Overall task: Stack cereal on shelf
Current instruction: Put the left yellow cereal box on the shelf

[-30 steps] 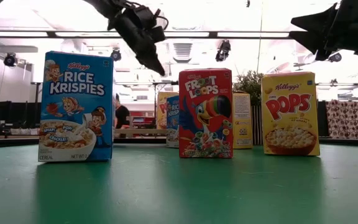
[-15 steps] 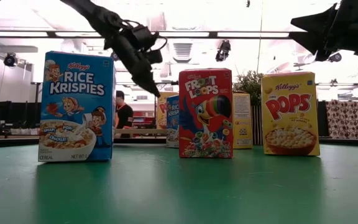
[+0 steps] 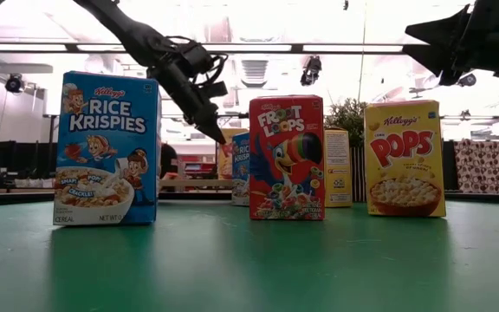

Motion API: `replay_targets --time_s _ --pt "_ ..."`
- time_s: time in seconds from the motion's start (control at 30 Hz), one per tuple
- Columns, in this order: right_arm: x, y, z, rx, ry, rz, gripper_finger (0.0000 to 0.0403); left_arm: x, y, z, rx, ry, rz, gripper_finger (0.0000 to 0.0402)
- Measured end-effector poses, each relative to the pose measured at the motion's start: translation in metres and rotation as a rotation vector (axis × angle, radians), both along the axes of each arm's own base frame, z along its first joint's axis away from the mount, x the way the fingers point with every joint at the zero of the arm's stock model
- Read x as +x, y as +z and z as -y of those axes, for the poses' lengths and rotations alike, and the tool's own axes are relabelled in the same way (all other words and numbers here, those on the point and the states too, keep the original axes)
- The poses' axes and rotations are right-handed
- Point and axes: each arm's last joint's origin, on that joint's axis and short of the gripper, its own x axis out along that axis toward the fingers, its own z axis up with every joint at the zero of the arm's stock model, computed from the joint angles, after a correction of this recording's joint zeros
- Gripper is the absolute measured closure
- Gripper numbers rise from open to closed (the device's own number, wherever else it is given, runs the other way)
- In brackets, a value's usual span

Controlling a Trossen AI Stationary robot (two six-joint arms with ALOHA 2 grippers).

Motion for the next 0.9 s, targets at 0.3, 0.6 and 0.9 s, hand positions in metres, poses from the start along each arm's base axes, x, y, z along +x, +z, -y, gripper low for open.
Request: replay_targets --time_s 0.3,0.6,0.9 --pt "0.000 -0.001 0.000 -0.006 -0.004 -0.013 0.0129 0.007 -0.001 -0.004 -0.035 0.005 -0.026 0.0389" --pt "0.000 -0.001 0.000 -0.005 -0.004 -0.017 0.0129 -0.004 0.017 0.007 -0.117 0.051 -0.235 0.0389" --pt "0.000 -0.001 0.000 -0.003 -0.002 -0.016 0.0129 0.008 0.006 -0.006 -0.009 0.143 -0.174 0.0389"
